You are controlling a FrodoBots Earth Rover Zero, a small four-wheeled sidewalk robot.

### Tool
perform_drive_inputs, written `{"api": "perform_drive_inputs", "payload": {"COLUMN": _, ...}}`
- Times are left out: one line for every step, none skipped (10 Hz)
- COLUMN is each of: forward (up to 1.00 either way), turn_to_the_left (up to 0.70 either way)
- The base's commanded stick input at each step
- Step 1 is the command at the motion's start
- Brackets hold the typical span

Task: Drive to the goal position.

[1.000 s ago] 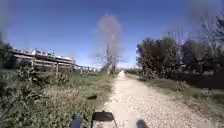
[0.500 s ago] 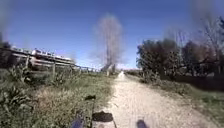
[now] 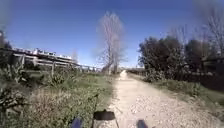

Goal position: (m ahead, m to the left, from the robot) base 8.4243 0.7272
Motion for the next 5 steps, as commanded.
{"api": "perform_drive_inputs", "payload": {"forward": 0.50, "turn_to_the_left": 0.00}}
{"api": "perform_drive_inputs", "payload": {"forward": 0.50, "turn_to_the_left": 0.00}}
{"api": "perform_drive_inputs", "payload": {"forward": 0.50, "turn_to_the_left": 0.00}}
{"api": "perform_drive_inputs", "payload": {"forward": 0.50, "turn_to_the_left": 0.00}}
{"api": "perform_drive_inputs", "payload": {"forward": 0.50, "turn_to_the_left": 0.00}}
